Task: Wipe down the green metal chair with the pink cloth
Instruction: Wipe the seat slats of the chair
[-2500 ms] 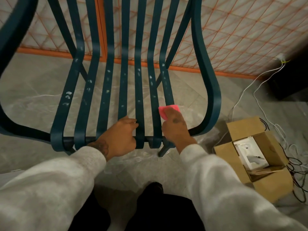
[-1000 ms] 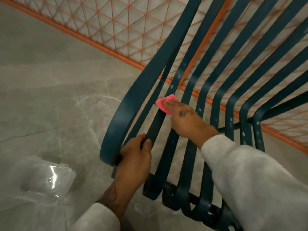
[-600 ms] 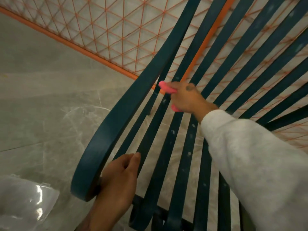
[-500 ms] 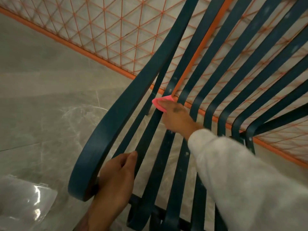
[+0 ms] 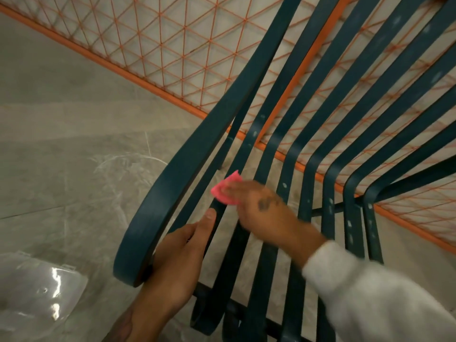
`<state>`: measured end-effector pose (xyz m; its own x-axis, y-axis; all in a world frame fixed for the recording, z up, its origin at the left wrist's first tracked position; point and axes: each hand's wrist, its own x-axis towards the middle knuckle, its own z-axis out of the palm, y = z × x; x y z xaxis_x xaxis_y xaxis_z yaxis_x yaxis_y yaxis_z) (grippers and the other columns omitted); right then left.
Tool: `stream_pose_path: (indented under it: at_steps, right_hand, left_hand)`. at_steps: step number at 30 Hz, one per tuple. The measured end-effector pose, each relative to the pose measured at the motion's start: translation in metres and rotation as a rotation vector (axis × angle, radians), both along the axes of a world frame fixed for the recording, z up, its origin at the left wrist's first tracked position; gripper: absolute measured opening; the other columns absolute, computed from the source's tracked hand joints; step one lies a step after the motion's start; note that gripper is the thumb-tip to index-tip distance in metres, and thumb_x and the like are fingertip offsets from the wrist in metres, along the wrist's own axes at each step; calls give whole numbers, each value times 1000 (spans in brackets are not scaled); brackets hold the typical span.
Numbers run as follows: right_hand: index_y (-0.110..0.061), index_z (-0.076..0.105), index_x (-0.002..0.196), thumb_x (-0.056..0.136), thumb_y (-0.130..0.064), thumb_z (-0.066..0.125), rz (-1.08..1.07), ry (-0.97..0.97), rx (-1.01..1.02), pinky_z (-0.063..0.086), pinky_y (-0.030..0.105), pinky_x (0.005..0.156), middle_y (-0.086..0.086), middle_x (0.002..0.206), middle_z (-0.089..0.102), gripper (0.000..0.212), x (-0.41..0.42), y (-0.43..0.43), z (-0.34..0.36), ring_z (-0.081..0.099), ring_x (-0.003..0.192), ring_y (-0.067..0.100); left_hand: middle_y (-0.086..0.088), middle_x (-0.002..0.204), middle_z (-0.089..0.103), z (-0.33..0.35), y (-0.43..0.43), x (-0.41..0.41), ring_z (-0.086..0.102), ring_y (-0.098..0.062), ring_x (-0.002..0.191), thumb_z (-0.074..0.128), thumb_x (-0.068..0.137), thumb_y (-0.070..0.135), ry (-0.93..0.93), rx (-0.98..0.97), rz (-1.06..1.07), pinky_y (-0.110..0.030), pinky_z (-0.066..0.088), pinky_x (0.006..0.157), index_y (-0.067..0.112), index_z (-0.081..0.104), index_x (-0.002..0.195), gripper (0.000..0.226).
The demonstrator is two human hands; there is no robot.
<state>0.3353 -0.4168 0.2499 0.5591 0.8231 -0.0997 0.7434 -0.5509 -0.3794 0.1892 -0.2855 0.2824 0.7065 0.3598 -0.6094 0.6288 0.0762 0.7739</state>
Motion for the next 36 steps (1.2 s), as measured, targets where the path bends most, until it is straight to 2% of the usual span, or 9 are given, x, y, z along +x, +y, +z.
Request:
stream_pose_path:
  at_steps: [3, 8, 11, 13, 17, 20, 25, 32, 36]
  right_hand:
    - [-29, 52, 141, 89, 8, 54, -232, 120, -81, 29, 37, 120, -9, 150, 46, 63, 63, 9, -4, 42, 139, 8]
    - [-32, 29, 154, 97, 2, 44, -478, 138, -212, 31, 45, 119, -1, 162, 25, 68, 78, 30, 2, 31, 146, 26]
    - [-23, 30, 155, 94, 6, 45, -397, 51, -99, 22, 45, 122, 3, 162, 26, 69, 18, 23, 12, 25, 149, 25]
    - [-8, 52, 142, 88, 6, 46, -158, -118, 19, 29, 51, 118, 12, 150, 47, 56, -35, 10, 8, 36, 143, 26]
    - [-8, 67, 125, 88, -12, 43, -79, 52, 193, 27, 31, 117, 6, 133, 63, 45, -100, -8, -1, 46, 132, 13]
    - [-16, 66, 128, 84, 5, 54, -1, 77, 134, 25, 23, 120, -1, 136, 62, 50, -78, -9, 3, 48, 133, 8]
    - [-26, 56, 138, 86, 12, 53, -164, 20, -31, 31, 42, 119, -4, 147, 51, 64, 14, 3, -7, 41, 140, 13]
    - [-28, 34, 153, 96, -3, 46, -518, 115, -226, 28, 41, 119, 3, 157, 33, 63, 47, 39, 9, 33, 143, 29]
    - [-15, 55, 139, 93, -9, 44, -231, 111, 11, 30, 44, 119, 8, 145, 52, 47, -42, 34, 6, 44, 138, 24]
  left_hand:
    - [14, 89, 61, -1, 1, 1, 56, -7, 85, 24, 62, 82, 7, 25, 6, -31, 42, 83, 31, 65, 92, 71]
    - [7, 91, 64, -3, 1, 2, 58, -8, 84, 21, 67, 80, -2, 29, 8, -24, 42, 67, 31, 63, 91, 69]
    - [12, 86, 57, -1, 0, 2, 51, -5, 77, 23, 75, 79, 16, 23, 44, -26, 39, 73, 35, 58, 85, 56]
    - [11, 88, 60, 0, -1, 3, 54, -5, 78, 23, 71, 81, 1, 9, 52, -25, 40, 69, 35, 60, 86, 61]
    - [14, 87, 63, 3, -3, 1, 58, -4, 83, 22, 68, 79, -24, -24, 61, -20, 39, 76, 36, 68, 92, 67]
    - [4, 106, 68, 1, -3, 3, 60, -17, 104, 20, 66, 81, -10, -21, 63, -35, 40, 93, 32, 69, 107, 80]
    - [3, 88, 69, -4, 0, 7, 60, -9, 79, 17, 55, 87, -2, 32, 50, -25, 37, 63, 28, 66, 85, 82]
    - [1, 83, 69, -12, 0, 3, 65, -14, 82, 19, 59, 87, -48, 38, 14, -28, 45, 68, 25, 67, 84, 83]
    - [6, 93, 68, -10, 0, 2, 61, -7, 86, 20, 64, 83, -62, -2, 36, -23, 41, 66, 28, 68, 98, 81]
